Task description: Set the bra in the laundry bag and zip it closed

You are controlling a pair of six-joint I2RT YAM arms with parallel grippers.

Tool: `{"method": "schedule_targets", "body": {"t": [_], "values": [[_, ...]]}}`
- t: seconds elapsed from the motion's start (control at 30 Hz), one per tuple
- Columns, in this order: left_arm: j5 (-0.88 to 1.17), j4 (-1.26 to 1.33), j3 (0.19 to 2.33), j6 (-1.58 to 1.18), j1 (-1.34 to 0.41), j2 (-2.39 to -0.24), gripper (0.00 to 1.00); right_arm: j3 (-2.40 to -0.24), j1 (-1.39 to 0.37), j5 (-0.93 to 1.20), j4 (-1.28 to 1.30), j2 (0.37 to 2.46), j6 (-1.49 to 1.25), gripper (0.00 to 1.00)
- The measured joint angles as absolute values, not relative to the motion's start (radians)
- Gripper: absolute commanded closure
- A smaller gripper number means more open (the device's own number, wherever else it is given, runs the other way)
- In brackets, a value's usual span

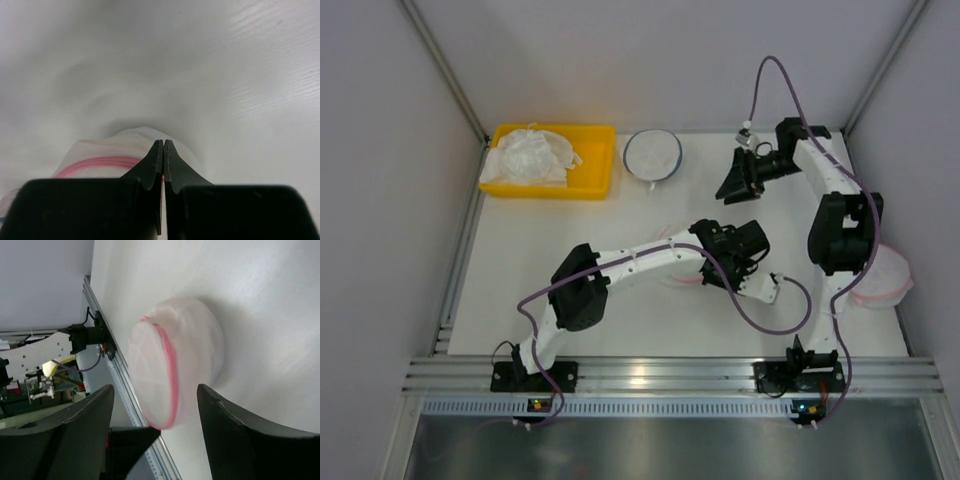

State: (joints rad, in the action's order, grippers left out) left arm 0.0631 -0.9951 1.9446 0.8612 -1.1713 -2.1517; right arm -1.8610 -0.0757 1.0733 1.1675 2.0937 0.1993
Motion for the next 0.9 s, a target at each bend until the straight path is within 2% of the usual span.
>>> {"method": "schedule_targets", "body": {"t": [0.1,0.17,0.27,0.37,0.47,0.5,0.6,0.9], "values": [[0.064,-0.994,1.961,0.862,-1.158,-2.152,1.0,-1.794,-0.006,1.067,1.222,2.08,0.284,0.34],[0.064,-0.995,1.963,0.862,-1.15,-2.152,1.0,-1.676,0.016,1.069,1.227,2.061,0.31,0.35],[0.064,-0.994,1.964,0.862,-1.142,-2.152,1.0,-1.497,-0.009,1.069,1.223,2.046,0.31,0.38],[0.063,-0.994,1.964,0.862,-1.14,-2.152,1.0,-1.409,-0.064,1.078,1.222,2.046,0.31,0.42],[0.063,-0.994,1.964,0.862,-1.14,-2.152,1.0,-1.401,-0.114,1.113,1.209,2.045,0.303,0.61],[0.062,-0.995,1.964,0.862,-1.14,-2.152,1.0,-1.401,-0.125,1.124,1.203,2.041,0.296,0.8],[0.063,-0.995,1.964,0.861,-1.14,-2.152,1.0,-1.402,-0.146,1.134,1.166,2.032,0.265,1.0],[0.1,-0.994,1.963,0.847,-1.128,-2.151,1.0,-1.478,-0.147,1.122,1.123,2.035,0.196,1.0]]}}
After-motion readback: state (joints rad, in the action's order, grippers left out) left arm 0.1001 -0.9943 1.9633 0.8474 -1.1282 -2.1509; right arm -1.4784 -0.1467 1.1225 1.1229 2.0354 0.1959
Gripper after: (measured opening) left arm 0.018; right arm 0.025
